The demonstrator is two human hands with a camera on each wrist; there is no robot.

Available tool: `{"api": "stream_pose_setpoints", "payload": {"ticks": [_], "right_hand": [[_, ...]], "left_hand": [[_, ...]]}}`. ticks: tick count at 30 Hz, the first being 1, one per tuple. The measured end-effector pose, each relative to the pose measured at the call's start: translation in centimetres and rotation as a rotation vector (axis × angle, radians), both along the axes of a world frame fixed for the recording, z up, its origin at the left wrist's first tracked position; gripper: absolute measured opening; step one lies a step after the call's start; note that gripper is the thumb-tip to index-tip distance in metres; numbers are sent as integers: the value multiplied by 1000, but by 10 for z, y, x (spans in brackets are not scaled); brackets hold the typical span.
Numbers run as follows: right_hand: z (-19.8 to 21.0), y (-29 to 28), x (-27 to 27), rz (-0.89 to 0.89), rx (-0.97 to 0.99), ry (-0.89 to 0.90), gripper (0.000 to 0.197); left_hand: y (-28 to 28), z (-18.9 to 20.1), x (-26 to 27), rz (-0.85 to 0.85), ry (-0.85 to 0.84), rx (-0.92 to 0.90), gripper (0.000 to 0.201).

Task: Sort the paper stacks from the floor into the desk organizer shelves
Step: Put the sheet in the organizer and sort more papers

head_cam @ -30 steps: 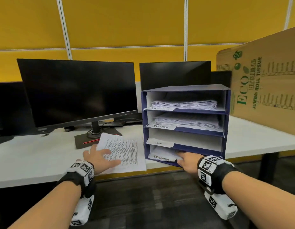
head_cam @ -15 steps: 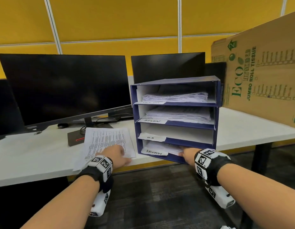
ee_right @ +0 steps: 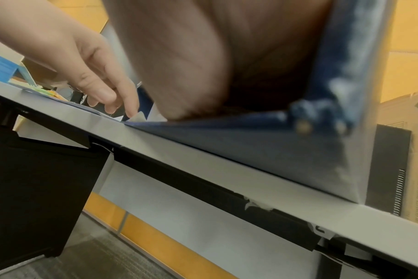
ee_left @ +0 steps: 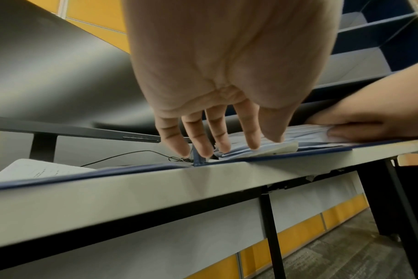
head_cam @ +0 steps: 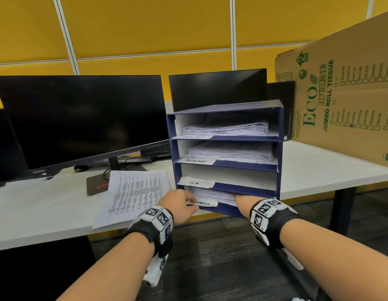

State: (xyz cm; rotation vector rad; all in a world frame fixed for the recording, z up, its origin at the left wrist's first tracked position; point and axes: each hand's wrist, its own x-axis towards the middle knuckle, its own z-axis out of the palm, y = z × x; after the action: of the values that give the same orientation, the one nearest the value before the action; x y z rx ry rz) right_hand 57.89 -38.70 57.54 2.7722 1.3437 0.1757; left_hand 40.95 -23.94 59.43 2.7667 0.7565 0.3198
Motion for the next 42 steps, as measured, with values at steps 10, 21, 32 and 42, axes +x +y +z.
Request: {"api": "stream_pose_setpoints", "payload": {"ticks": [10,21,32,42], "right_hand": [[3,-7,-7,62,-43,-117,30],[5,-6,-13,22,-86,-163,29],[48,-33,-103,216,-245,-20,37],[65,-51,-121,206,92,294,72]], "left_hand": [[-25,-5,28,-15,310,63,47],[-23,-3,39,6,245,-4,41],[-9,9,-5,354,-383,-857,46],[9,14,-74,376,-469,-496,32]]}}
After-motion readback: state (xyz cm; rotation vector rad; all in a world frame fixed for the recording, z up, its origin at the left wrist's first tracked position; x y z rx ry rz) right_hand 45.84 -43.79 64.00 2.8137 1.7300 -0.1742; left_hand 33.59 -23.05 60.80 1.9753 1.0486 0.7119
